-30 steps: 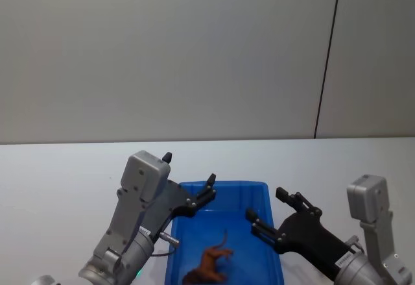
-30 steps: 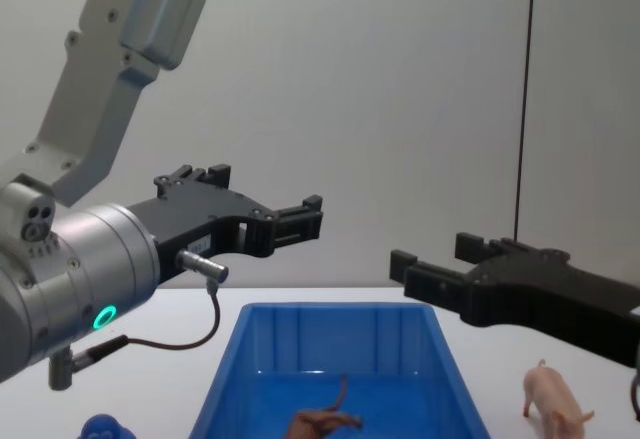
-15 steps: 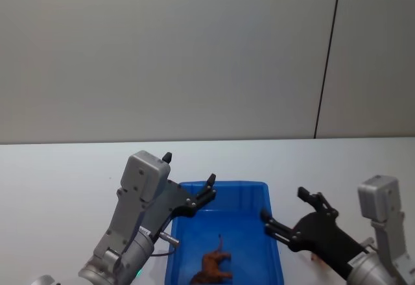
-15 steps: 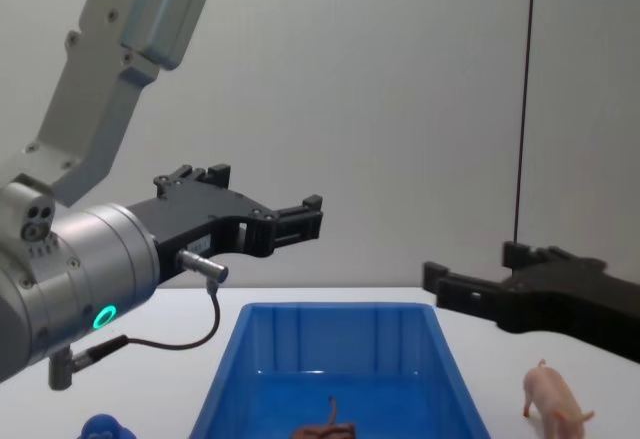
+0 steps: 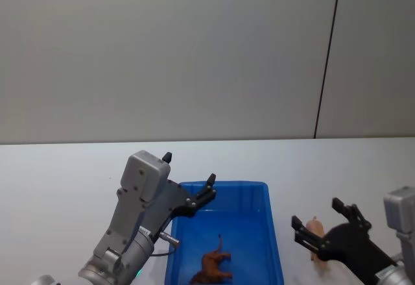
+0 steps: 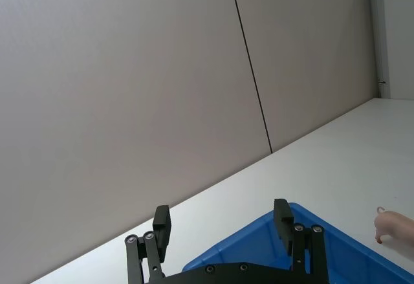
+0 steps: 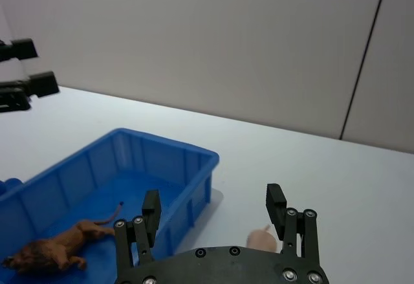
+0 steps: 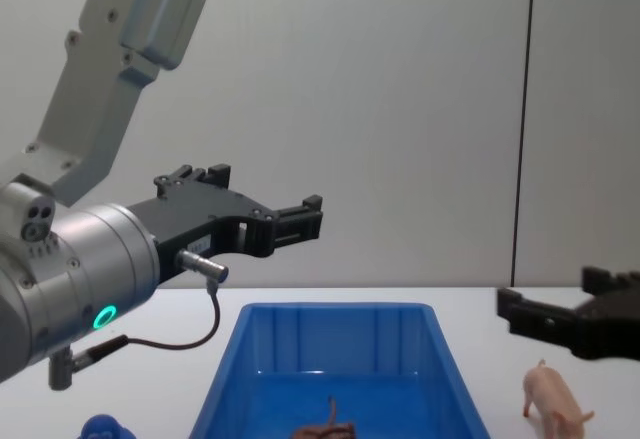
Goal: Pick up the two dolls from the table and place them into the box.
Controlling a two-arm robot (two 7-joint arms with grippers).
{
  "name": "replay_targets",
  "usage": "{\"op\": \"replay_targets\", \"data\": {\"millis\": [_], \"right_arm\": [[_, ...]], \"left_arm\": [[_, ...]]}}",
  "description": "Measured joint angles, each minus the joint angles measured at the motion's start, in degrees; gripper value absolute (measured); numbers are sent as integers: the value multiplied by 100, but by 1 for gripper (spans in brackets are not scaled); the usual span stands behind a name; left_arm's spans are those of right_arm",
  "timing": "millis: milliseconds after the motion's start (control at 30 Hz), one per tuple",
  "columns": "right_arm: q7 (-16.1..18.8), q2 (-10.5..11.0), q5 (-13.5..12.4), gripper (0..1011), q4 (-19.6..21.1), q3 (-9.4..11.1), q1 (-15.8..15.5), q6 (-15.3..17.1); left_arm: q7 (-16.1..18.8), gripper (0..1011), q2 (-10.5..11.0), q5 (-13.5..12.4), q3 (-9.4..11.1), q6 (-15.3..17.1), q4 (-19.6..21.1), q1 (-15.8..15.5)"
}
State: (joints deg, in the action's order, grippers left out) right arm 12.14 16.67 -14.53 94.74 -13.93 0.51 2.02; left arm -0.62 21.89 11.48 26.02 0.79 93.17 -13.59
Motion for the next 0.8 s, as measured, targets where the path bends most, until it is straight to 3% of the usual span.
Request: {"op": "replay_targets", "data": {"millis": [400,800], "right_arm": [[-455,104,86,1001,-18,49,-246,233],[-533,30,220,1001,-457,15,-213,284]], "left_arm": [[0,1001,0,0,0,0,0,0],[0,1001,0,0,0,0,0,0]]}}
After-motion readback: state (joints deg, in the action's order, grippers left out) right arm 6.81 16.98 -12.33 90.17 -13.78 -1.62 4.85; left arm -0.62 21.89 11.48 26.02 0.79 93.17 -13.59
